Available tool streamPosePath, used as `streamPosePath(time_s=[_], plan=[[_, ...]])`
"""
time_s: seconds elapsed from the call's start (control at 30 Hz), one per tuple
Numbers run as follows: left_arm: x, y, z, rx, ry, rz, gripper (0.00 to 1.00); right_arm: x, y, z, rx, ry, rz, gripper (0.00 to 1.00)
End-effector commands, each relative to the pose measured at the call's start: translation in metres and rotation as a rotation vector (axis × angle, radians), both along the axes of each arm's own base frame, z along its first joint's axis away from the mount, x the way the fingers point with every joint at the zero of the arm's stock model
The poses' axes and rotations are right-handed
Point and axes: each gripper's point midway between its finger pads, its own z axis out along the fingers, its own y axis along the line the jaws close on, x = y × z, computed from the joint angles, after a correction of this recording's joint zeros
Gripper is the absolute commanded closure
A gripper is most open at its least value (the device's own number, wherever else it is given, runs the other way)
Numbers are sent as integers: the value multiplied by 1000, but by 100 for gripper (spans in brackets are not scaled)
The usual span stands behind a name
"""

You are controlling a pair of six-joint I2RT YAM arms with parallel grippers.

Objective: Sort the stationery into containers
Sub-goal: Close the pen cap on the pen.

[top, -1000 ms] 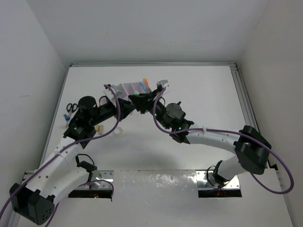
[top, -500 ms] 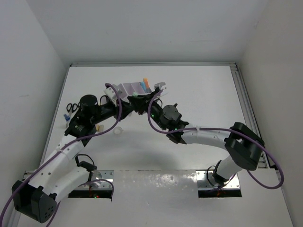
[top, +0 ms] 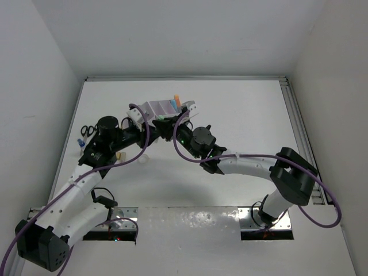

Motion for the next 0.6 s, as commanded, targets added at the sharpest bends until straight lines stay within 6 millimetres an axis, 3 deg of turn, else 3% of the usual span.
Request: streamPosePath(time_s=[0.0,0.07,0.3,0.57], plan=[[-16,-5,168,-192,-634,-59,100,-71,3,-159,-484,298,259,97],[-18,-5,163,-186,-620,-66,100,-65,8,-136,-437,273,262,90],[-24,-12,131,-178,-507,-117,100,-48,15,-49,-292,173,263,78],[-29,-16,124,-189,-477,-133,100,-33,-2,1,-217,109,214,60]])
